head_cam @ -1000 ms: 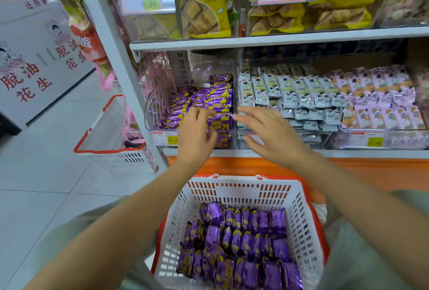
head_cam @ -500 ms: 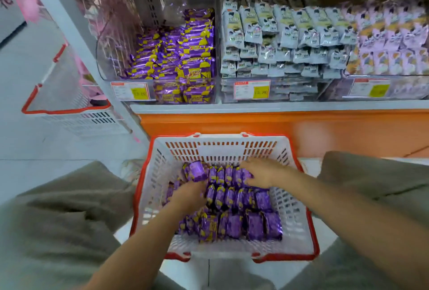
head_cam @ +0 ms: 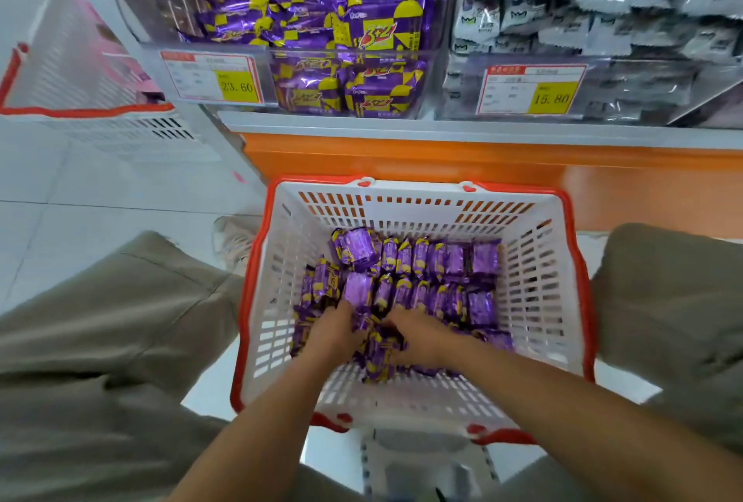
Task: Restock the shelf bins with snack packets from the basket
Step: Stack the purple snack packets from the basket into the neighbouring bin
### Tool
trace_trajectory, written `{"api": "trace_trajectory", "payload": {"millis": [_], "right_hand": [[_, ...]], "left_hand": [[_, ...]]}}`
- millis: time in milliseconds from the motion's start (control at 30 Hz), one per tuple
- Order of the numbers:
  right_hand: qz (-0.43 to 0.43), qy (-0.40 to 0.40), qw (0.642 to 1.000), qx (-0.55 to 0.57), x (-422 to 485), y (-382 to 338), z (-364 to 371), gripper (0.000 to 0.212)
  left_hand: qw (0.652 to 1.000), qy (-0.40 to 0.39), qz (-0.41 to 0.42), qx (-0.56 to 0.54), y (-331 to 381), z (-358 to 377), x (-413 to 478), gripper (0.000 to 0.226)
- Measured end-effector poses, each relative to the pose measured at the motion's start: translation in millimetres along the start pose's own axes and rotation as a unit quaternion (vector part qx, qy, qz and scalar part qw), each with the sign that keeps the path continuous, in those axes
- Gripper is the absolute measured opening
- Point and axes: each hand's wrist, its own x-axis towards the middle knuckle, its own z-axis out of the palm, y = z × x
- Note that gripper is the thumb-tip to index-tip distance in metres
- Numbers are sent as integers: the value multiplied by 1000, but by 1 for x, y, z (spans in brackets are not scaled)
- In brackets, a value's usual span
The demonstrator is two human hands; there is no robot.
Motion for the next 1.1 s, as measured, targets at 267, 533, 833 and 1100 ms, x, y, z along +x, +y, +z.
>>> {"api": "trace_trajectory", "payload": {"millis": [267,533,833,1100], "right_hand": [[0,9,999,-35,5,9,4,54],[68,8,945,320,-19,39,-38,40],[70,96,798,591,-50,41,-71,42],[2,45,796,603,-62,26,-82,65]], "left_hand": [[999,-28,16,-14,-1,6,7,55],[943,12,-18,-332,-6,-21,11,40],[829,38,30,-557,20,-38,-13,47],[837,20,125,-532,43,-38,-36,46]]}}
